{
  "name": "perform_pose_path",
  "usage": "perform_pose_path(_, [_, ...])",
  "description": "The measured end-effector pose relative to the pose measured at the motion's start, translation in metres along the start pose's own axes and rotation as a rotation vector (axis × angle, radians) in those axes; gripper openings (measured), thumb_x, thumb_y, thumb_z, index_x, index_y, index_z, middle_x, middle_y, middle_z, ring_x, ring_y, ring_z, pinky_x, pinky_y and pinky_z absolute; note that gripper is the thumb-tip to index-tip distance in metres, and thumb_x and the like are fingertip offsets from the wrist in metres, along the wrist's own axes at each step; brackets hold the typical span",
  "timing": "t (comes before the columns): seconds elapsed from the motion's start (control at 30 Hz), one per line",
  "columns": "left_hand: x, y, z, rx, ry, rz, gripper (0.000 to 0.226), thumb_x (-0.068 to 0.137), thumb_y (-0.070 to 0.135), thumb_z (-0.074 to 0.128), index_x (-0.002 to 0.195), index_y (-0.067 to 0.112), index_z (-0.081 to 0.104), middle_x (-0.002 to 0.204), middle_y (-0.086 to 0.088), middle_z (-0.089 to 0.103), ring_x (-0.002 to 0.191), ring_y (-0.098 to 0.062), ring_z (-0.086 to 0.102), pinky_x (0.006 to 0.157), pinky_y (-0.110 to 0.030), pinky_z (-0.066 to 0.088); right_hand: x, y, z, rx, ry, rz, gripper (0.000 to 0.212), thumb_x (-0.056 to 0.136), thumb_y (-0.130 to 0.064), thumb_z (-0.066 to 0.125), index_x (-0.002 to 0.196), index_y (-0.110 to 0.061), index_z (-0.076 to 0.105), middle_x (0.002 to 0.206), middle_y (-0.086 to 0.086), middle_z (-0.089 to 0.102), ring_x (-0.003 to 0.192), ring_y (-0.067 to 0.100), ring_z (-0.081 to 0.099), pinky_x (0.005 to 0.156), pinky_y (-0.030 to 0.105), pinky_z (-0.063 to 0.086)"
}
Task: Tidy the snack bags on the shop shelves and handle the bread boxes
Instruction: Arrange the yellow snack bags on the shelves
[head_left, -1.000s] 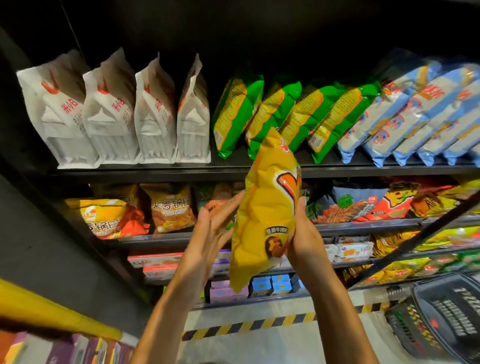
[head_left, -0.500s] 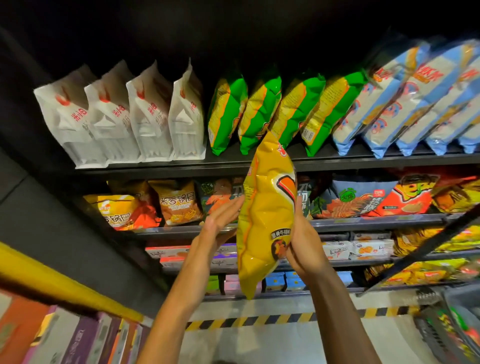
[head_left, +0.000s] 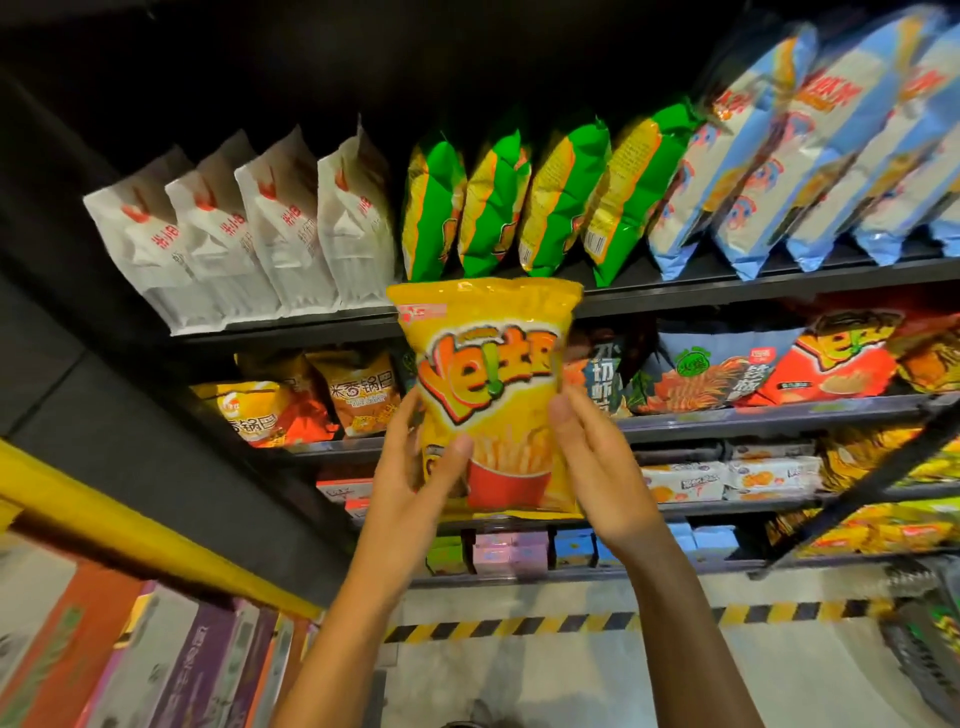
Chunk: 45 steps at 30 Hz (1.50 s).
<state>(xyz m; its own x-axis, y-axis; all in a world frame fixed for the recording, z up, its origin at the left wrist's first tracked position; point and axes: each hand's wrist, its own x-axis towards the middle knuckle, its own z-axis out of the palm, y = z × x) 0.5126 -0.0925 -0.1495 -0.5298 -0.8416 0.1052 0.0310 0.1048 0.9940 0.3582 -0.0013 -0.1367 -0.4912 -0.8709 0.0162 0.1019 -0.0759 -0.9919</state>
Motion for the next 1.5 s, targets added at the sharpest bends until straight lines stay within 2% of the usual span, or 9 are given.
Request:
perform_pose_path(0.13, [0.006,-0.001,0.006,-0.175,0.072,-0.141,0.058,0.097,0.056,0.057,0.149,0.032,0.046,0.136,0.016,0.066,0.127,-0.005,0.061,0.108,-0.037,0.051,-0.014,-0.004,-0.016,0.008,-0.100,-0.025,0.065,0.088,-0.080,0.032,0.137,-0.047,0.059,0.143,-0.027,0.059,0.139,-0.002,0.049,0.117,0.024,0.037])
perform_pose_path(0.23, [0.006,0.002,0.019,-0.335,0.109,-0.211,0.043,0.100,0.047,0.040,0.134,0.029,0.058,0.116,0.013,0.076,0.108,-0.005,0.071,0.097,-0.033,0.055,-0.026,-0.005,-0.021,-0.009,-0.177,-0.047,0.075,0.084,-0.092,0.030,0.142,-0.052,0.056,0.154,-0.022,0.050,0.147,0.002,0.040,0.125,0.039,0.025])
perform_pose_path(0.6, [-0.005,0.004,0.045,-0.303,0.079,-0.202,0.045,0.099,0.049,0.039,0.134,0.029,0.058,0.127,0.005,0.073,0.119,-0.014,0.068,0.111,-0.049,0.046,-0.041,-0.001,-0.046,-0.006,-0.236,-0.068,0.076,0.077,-0.097,0.034,0.142,-0.060,0.049,0.153,-0.032,0.046,0.145,-0.006,0.038,0.122,0.030,0.027])
perform_pose_path(0.77, [-0.012,0.002,0.044,-0.084,-0.011,-0.102,0.074,0.090,0.068,0.055,0.154,0.035,0.042,0.153,0.010,0.053,0.141,-0.013,0.050,0.119,-0.054,0.038,-0.042,0.004,-0.050,0.003,-0.216,-0.060,0.074,0.088,-0.041,0.082,0.151,-0.040,0.043,0.143,-0.027,0.058,0.133,0.000,0.056,0.102,0.026,0.053])
perform_pose_path(0.83, [-0.014,0.000,0.043,-0.058,-0.079,-0.076,0.077,0.088,0.070,0.055,0.157,0.046,0.031,0.160,0.017,0.041,0.148,-0.010,0.040,0.121,-0.052,0.034,-0.046,0.006,-0.053,0.021,-0.152,-0.081,0.076,0.085,-0.027,0.078,0.151,-0.038,0.042,0.142,-0.025,0.060,0.130,-0.001,0.058,0.097,0.023,0.055])
perform_pose_path(1.03, [-0.023,0.011,0.027,-0.085,-0.267,-0.068,0.095,0.073,0.059,0.085,0.148,0.066,0.027,0.164,0.014,0.036,0.151,-0.018,0.037,0.120,-0.054,0.035,-0.050,0.008,-0.071,0.055,-0.127,-0.029,0.058,0.091,-0.035,0.061,0.147,-0.040,0.047,0.138,-0.031,0.060,0.125,-0.014,0.055,0.102,0.016,0.050])
perform_pose_path(1.23, [-0.035,0.024,0.036,-0.002,-0.174,0.033,0.080,0.096,0.022,0.068,0.152,0.059,0.026,0.151,0.016,0.052,0.140,-0.004,0.049,0.113,-0.046,0.047,-0.059,0.004,-0.075,0.041,-0.098,-0.108,0.066,0.089,-0.038,0.064,0.151,-0.046,0.041,0.153,-0.028,0.046,0.136,-0.010,0.047,0.104,0.015,0.049])
perform_pose_path(1.37, [-0.038,0.028,0.041,0.107,-0.122,0.120,0.064,0.098,0.033,0.057,0.154,0.052,0.031,0.159,0.016,0.039,0.144,0.003,0.040,0.109,-0.029,0.049,-0.066,-0.003,-0.080,-0.073,-0.155,-0.224,0.056,0.094,-0.021,0.066,0.147,-0.034,0.053,0.161,-0.031,0.032,0.149,0.006,0.039,0.097,0.021,0.054])
perform_pose_path(1.5, [-0.041,0.031,0.036,0.194,-0.166,0.162,0.048,0.101,0.040,0.056,0.148,0.047,0.047,0.164,0.023,0.029,0.153,0.001,0.023,0.120,-0.040,0.038,-0.069,-0.006,-0.076,0.002,-0.079,-0.203,0.044,0.098,-0.020,0.063,0.141,-0.032,0.062,0.154,-0.015,0.051,0.137,0.019,0.057,0.093,0.029,0.060])
